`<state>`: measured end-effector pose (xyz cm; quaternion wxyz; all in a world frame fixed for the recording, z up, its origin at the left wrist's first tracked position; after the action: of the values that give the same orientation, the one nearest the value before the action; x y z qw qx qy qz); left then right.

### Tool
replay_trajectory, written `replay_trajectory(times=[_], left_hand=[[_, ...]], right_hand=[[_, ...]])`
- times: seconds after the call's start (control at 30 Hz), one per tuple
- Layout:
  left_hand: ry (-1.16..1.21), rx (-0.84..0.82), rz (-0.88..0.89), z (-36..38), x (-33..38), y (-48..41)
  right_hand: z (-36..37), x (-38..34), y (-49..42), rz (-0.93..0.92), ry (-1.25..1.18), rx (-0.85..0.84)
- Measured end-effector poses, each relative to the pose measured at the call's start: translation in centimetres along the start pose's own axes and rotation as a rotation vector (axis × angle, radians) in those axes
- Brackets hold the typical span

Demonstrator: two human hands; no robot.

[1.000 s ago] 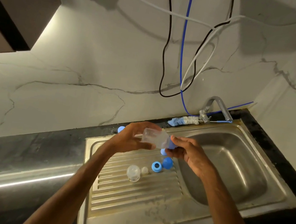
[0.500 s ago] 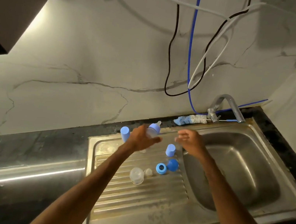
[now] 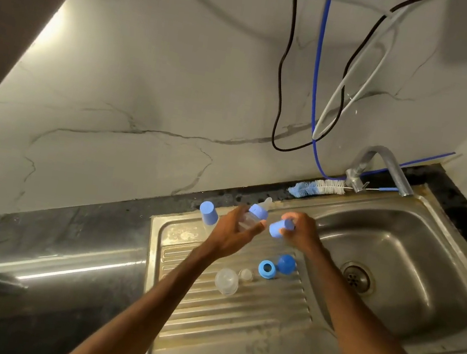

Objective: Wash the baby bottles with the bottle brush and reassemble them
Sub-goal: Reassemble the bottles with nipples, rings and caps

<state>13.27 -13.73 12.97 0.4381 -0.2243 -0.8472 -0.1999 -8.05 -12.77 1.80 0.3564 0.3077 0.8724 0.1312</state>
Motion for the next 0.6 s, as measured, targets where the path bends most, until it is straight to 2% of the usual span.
replay_trajectory(times=[0.07, 0.13, 0.2, 0.37, 0.6], left_hand=[[-0.022, 0.005, 0.029, -0.3, 0.2, 0.6], [-0.048, -0.002, 0.051, -0.6, 0.4, 1.2], [-0.068, -0.009, 0.081, -0.9, 0.9, 1.8], [-0.125, -0.041, 0.226, -1.4, 3.6, 3.3], [-0.267, -0.048, 0.409, -2.4, 8.0, 5.0]], right_hand=[[-3.5, -1.0, 2.0, 0.006, -0.271, 0.038], [-6.9, -1.7, 4.8, -0.005, -0.549, -0.021], [-9.9, -2.6, 7.6, -0.077, -0.713, -0.103], [-12.5, -4.9, 12.7, -0.315, -0.678, -0.257], [-12.6, -6.0, 16.3, -0.369, -0.586, -0.228]])
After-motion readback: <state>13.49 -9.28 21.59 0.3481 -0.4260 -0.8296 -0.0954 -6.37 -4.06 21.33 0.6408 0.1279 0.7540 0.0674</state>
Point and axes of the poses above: each hand's wrist, its own y-axis away from the middle knuckle, its own z-axis out of the palm, x = y × z, the point moved 7 cm from there along -y, towards the middle knuckle, and after that the axes turned 13 degrees about z, right-handed, at the moved point
